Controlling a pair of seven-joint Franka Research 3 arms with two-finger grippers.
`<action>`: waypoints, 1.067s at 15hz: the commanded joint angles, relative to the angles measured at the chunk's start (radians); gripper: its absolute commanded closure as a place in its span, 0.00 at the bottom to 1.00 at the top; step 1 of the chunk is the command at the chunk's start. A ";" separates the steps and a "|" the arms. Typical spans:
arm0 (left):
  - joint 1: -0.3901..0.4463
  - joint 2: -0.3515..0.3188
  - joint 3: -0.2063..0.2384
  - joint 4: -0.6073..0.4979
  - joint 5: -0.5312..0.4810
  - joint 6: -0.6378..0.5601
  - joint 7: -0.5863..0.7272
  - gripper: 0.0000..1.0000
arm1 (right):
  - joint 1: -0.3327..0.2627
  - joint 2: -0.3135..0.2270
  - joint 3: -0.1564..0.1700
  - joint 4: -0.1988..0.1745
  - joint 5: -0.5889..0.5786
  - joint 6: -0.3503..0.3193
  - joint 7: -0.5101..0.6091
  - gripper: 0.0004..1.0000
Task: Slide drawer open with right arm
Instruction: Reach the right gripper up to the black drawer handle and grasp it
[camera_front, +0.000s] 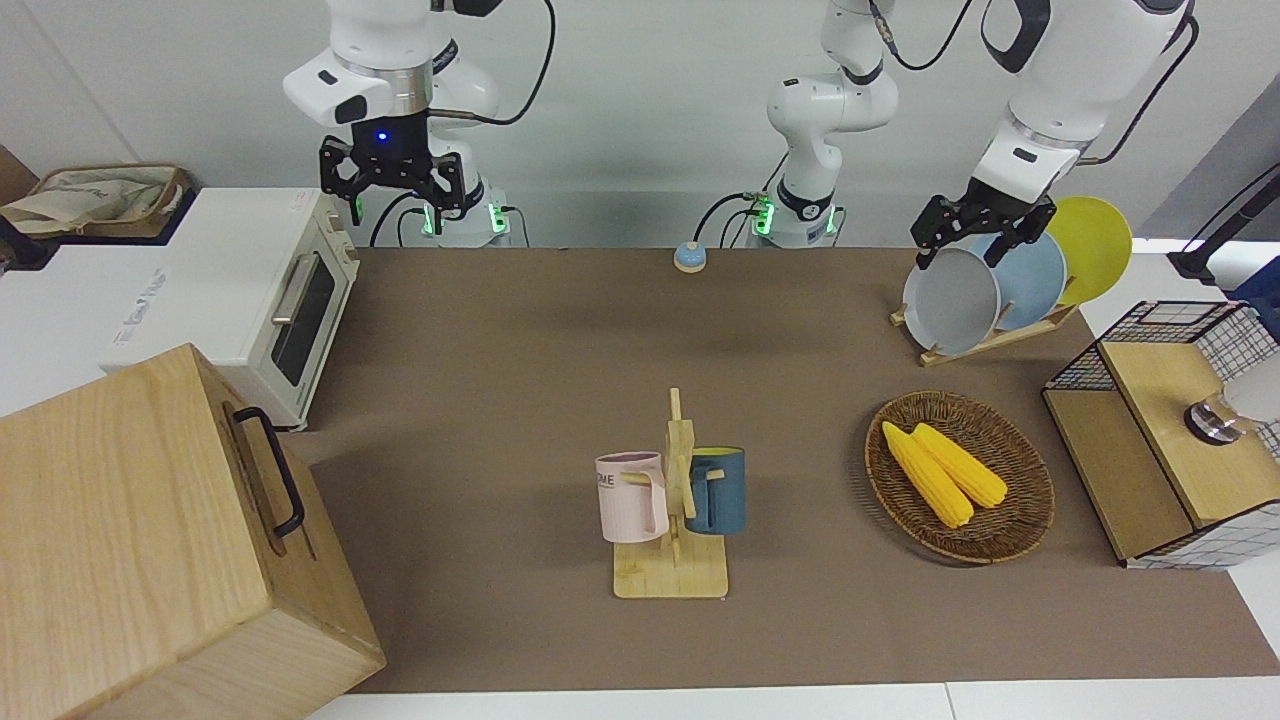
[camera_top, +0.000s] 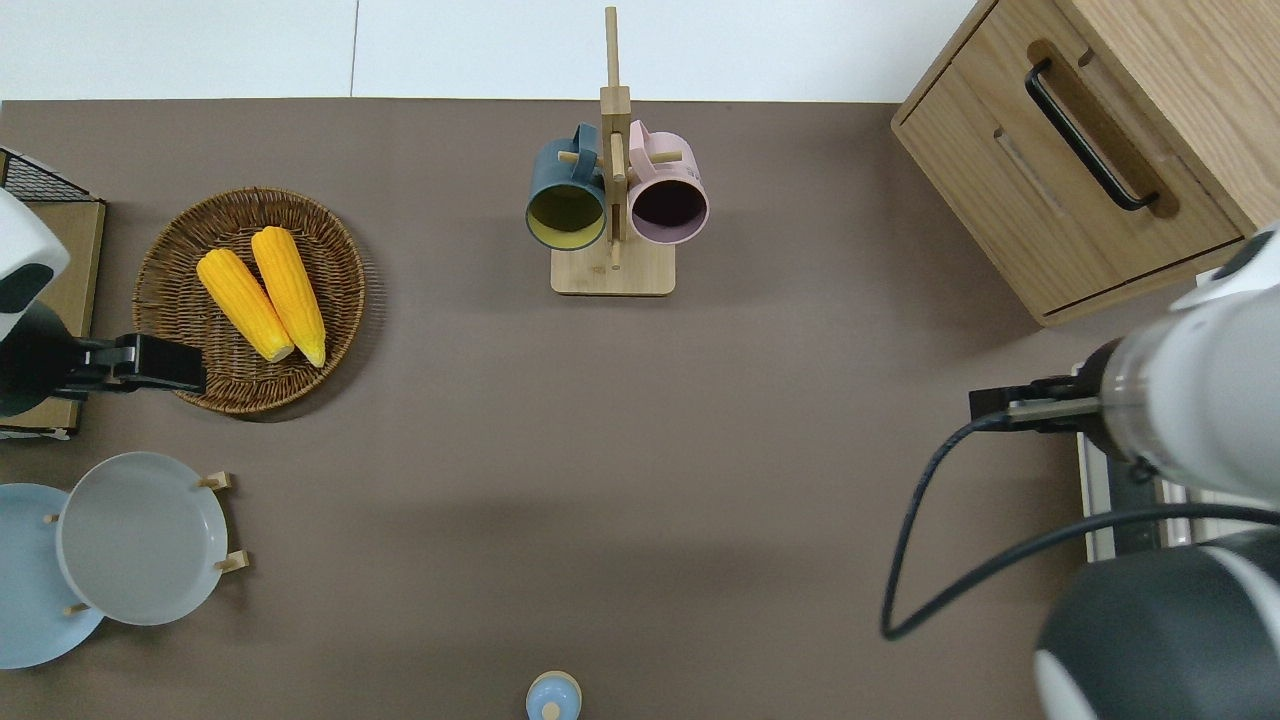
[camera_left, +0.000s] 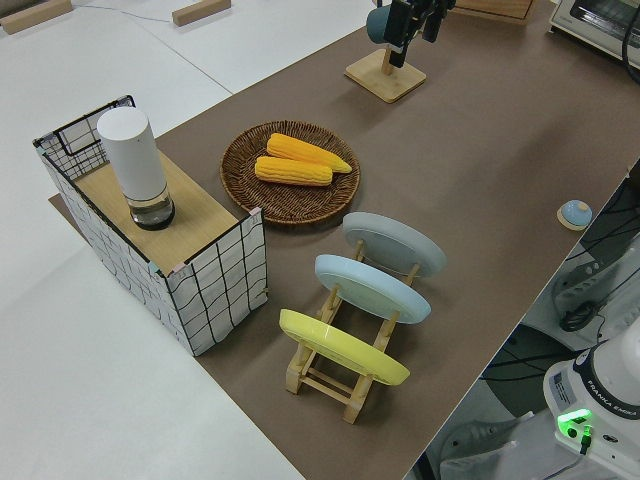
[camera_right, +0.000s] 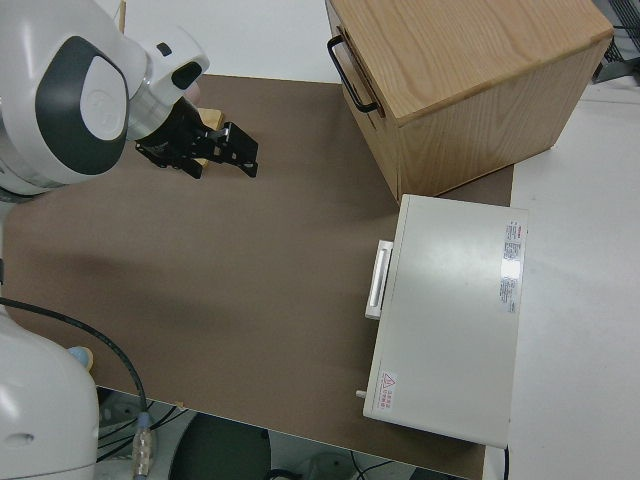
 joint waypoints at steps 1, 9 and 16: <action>-0.006 -0.007 0.004 0.001 0.013 -0.006 0.007 0.00 | 0.005 0.050 0.135 -0.018 -0.194 0.006 0.170 0.01; -0.005 -0.007 0.002 0.001 0.013 -0.005 0.005 0.00 | 0.010 0.145 0.244 -0.040 -0.611 -0.027 0.187 0.01; -0.005 -0.009 0.004 0.001 0.013 -0.005 0.005 0.00 | 0.079 0.266 0.252 -0.058 -0.875 -0.069 0.294 0.01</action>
